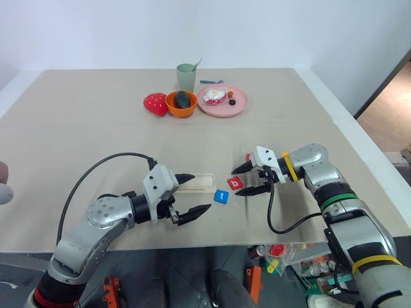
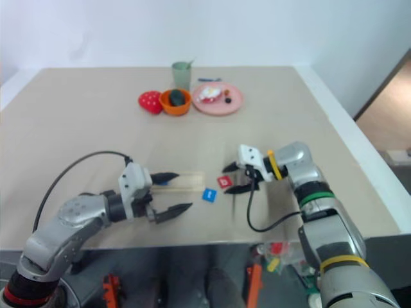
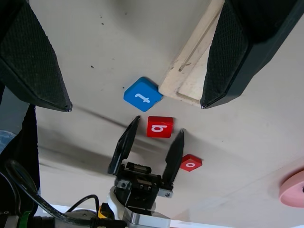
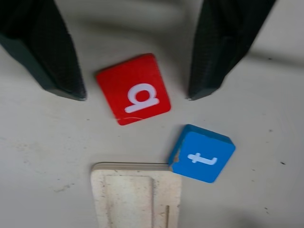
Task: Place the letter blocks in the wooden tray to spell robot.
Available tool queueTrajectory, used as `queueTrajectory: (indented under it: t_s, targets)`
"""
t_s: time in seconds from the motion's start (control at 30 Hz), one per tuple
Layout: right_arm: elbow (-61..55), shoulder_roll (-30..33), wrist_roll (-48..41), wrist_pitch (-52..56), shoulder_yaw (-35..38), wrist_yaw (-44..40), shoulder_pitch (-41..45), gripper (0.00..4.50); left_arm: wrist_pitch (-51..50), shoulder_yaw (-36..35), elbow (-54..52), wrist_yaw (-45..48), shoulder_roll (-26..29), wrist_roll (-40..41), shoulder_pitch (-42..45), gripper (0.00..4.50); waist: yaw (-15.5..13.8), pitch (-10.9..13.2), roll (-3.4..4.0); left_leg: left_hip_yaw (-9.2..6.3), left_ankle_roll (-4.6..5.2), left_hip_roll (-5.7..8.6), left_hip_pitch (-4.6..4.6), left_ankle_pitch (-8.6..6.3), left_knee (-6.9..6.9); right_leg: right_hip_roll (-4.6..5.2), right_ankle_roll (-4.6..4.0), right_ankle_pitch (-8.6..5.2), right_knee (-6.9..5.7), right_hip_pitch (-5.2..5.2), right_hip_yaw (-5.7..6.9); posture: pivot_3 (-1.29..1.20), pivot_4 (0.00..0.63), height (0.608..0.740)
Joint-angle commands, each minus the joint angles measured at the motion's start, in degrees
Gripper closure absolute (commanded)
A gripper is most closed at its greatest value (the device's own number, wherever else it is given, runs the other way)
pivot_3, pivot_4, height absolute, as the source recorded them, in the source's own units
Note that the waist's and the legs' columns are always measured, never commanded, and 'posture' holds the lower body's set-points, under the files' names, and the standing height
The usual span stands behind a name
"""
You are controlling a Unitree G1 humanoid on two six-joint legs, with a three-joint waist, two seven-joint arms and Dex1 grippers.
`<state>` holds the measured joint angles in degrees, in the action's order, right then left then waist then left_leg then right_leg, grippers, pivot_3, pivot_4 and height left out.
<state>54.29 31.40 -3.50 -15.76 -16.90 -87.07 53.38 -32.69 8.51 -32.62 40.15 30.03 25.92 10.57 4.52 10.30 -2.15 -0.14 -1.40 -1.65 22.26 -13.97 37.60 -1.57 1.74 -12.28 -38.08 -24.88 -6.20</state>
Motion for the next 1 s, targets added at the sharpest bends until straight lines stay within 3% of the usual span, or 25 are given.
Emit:
queueTrajectory:
  t_s: [0.03,0.07,0.37,0.53,0.77,0.9,1.0]
  targets:
    - [-1.3,-0.6,-1.2,2.1,2.1,-2.2,0.0,2.25,-0.2,-1.0,-1.9,-0.4,0.2,0.7,0.7,0.0,0.1,0.0,0.01,0.01,0.0,-0.02,-0.02,0.02,0.0,-0.03,-0.03,0.04,0.0,0.0,-0.01,0.0,0.15,0.74]
    - [-2.2,-0.5,-1.4,3.2,2.1,-2.4,-0.5,2.6,-0.2,-0.9,-1.9,-0.4,0.2,0.7,0.8,0.0,0.1,0.0,0.01,0.0,0.01,-0.02,-0.03,0.04,0.0,-0.04,-0.04,0.06,-0.02,-0.01,-0.01,0.0,0.15,0.74]
    - [-17.3,1.0,-5.4,15.9,4.9,-0.1,-8.5,2.6,-0.6,-1.4,-1.0,-1.4,-0.2,0.6,0.3,0.0,0.0,0.0,0.01,-0.09,0.03,-0.02,-0.01,0.09,0.0,-0.05,-0.05,0.05,-0.06,0.01,0.07,0.0,0.15,0.74]
    - [-28.7,0.2,-8.6,29.3,7.4,5.5,-7.2,2.6,-0.4,-8.9,1.3,-5.0,-0.8,1.9,-3.2,0.0,0.2,0.0,0.05,-0.01,0.03,-0.04,0.03,0.09,0.0,-0.04,-0.05,0.06,-0.08,-0.08,-0.01,0.0,0.15,0.74]
    - [-39.2,-6.6,-7.2,39.8,4.8,16.0,-3.6,2.6,6.4,-15.5,4.5,-5.2,0.4,-0.6,-7.7,0.0,0.0,0.0,0.05,-0.14,0.02,-0.13,0.09,0.11,0.0,-0.2,-0.14,0.1,-0.13,-0.15,0.14,0.0,0.15,0.74]
    - [-38.4,-6.0,-6.0,38.9,4.4,17.0,-3.7,2.6,9.6,-16.2,5.3,-3.5,1.8,-1.5,-9.0,0.0,-0.2,0.0,0.05,-0.12,0.02,-0.11,0.23,0.1,0.0,-0.13,-0.13,0.06,-0.1,-0.26,0.15,0.0,0.15,0.74]
    - [-36.5,-1.6,-5.1,35.9,4.2,14.0,-5.5,2.6,11.6,-14.8,4.7,-0.8,3.0,-2.2,-10.3,0.0,-0.8,0.0,0.05,-0.13,0.01,0.02,0.33,0.1,0.0,0.1,-0.03,0.0,-0.05,-0.26,0.23,0.0,0.15,0.74]
